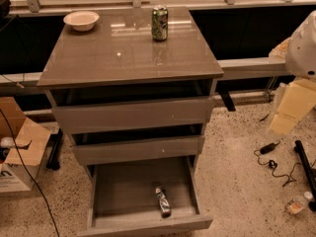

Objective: Pick redbull can from bottom drawer and place on counter

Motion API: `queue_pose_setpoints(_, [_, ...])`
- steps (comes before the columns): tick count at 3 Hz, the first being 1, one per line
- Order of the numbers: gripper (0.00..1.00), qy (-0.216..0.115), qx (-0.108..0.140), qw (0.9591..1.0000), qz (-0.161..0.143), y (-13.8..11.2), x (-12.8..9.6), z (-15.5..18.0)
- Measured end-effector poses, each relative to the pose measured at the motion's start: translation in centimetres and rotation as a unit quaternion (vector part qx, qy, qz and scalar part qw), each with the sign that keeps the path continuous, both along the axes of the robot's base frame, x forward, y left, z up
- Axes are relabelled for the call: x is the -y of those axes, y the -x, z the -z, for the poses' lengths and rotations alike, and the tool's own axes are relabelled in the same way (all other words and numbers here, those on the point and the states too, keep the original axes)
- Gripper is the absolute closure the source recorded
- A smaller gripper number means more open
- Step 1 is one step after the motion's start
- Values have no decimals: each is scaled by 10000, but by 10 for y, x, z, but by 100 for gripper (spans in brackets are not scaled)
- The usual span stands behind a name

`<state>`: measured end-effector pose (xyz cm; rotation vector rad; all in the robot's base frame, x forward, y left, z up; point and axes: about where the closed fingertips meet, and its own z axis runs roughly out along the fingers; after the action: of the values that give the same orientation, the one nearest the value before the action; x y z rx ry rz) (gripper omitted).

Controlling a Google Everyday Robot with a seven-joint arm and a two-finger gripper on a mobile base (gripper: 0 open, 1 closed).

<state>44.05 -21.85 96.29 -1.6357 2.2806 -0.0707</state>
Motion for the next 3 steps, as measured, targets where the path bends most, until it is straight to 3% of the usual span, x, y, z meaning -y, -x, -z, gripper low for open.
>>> queue_pose_setpoints(1, [0, -141, -154, 9977, 651, -7, 7, 33])
queue_pose_setpoints(2, [0, -208, -479, 9904, 1278, -20, 7, 83])
queue_pose_setpoints(3, [0, -243, -513, 9884, 1409, -19, 7, 85])
